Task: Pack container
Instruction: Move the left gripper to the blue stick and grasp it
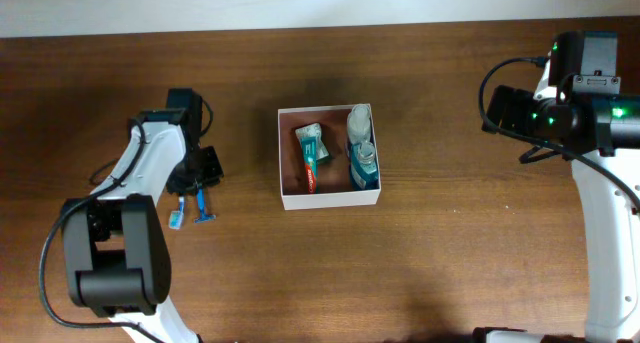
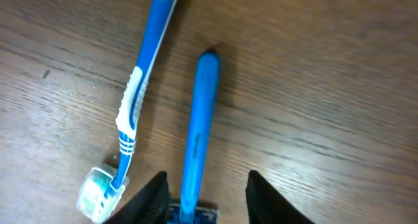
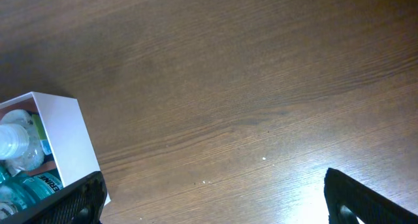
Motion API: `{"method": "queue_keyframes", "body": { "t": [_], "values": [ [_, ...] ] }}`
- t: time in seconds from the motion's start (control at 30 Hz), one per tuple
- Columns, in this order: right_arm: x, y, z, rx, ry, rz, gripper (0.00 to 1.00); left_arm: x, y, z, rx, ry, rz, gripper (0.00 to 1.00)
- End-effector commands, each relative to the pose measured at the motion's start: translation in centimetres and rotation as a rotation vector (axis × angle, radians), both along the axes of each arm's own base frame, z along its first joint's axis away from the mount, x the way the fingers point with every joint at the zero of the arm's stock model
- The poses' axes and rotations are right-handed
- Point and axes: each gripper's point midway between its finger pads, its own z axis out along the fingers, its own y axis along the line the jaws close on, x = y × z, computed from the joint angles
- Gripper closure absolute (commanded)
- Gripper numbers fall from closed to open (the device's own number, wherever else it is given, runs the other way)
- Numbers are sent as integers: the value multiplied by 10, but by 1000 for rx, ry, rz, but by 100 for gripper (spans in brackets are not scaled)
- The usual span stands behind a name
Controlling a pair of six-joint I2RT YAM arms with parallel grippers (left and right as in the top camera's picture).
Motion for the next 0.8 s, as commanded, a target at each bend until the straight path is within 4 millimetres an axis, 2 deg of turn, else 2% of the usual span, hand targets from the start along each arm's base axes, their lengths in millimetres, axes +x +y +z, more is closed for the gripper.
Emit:
{"method": "queue_keyframes", "body": {
  "t": [0.0,0.13,0.33,0.57,0.77],
  "values": [
    [1,-3,3,-3,-9,-12,2,-7,7,-8,-17,3,26,56],
    [1,-3,3,-3,-9,-12,2,-10,10,-20,-29,-8,39,50],
    [1,-3,3,-3,-9,-12,2,-10,0,-34,-85,-36,4,53],
    [1,-3,3,-3,-9,-12,2,-11,-1,-35,-88,-35,1,87],
    [1,-3,3,-3,-9,-12,2,-11,-1,-34,-88,-34,-2,99]
  ]
}}
